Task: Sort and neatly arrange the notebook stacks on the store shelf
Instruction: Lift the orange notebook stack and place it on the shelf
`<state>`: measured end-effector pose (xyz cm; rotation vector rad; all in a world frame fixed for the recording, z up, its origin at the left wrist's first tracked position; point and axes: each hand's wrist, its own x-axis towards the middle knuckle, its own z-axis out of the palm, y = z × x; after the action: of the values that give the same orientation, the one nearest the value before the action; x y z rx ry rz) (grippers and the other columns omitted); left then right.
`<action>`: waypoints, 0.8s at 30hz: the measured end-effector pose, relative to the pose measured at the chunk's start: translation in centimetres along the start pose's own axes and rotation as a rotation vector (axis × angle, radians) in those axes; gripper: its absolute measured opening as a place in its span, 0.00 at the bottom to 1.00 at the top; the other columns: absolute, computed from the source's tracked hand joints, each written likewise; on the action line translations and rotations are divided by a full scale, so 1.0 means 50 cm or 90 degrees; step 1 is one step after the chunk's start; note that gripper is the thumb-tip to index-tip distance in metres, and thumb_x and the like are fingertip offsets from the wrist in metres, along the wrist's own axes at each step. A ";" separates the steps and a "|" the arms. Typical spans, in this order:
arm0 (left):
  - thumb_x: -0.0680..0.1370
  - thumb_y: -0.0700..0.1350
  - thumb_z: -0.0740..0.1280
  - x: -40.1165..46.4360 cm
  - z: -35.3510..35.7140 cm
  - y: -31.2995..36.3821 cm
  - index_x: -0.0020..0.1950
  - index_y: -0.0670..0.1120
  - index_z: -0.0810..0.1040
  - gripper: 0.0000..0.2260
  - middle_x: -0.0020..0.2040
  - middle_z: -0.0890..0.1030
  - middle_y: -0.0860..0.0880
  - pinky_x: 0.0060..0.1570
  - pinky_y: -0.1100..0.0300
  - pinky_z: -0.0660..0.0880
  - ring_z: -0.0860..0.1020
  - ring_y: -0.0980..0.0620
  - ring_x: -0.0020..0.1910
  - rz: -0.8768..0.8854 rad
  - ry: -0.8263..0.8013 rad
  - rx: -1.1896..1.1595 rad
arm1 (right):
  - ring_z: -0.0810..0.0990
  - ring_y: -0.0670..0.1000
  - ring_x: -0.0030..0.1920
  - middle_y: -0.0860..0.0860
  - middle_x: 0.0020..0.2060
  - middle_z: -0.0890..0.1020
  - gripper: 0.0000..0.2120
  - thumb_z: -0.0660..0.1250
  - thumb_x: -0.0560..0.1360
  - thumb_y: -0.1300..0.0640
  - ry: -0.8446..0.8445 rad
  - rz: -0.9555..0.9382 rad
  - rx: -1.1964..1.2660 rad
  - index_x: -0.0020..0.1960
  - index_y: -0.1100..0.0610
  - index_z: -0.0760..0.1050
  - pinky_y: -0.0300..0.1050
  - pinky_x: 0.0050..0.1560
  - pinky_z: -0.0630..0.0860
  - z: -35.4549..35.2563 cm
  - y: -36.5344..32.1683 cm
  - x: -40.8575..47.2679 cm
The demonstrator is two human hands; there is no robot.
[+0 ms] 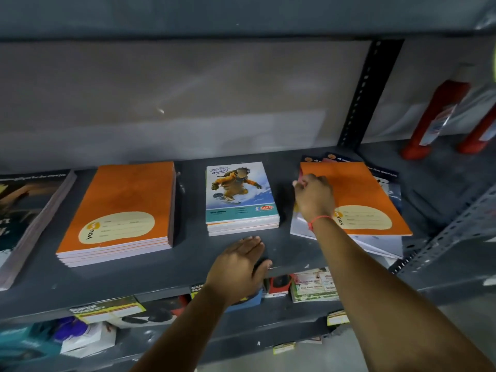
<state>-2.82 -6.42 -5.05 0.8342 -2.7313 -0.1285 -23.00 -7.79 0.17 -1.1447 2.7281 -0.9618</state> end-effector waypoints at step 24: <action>0.72 0.38 0.63 0.250 -0.026 0.261 0.36 0.42 0.76 0.06 0.33 0.75 0.44 0.37 0.58 0.71 0.72 0.47 0.34 -0.546 -0.001 -0.623 | 0.72 0.56 0.41 0.59 0.39 0.74 0.07 0.64 0.69 0.69 -0.186 0.321 0.154 0.33 0.63 0.71 0.47 0.38 0.69 -0.235 0.303 0.067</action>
<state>-19.33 -2.59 1.35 1.4979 -1.7023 -1.4425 -38.07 4.39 1.99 -0.4735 2.3984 -0.9240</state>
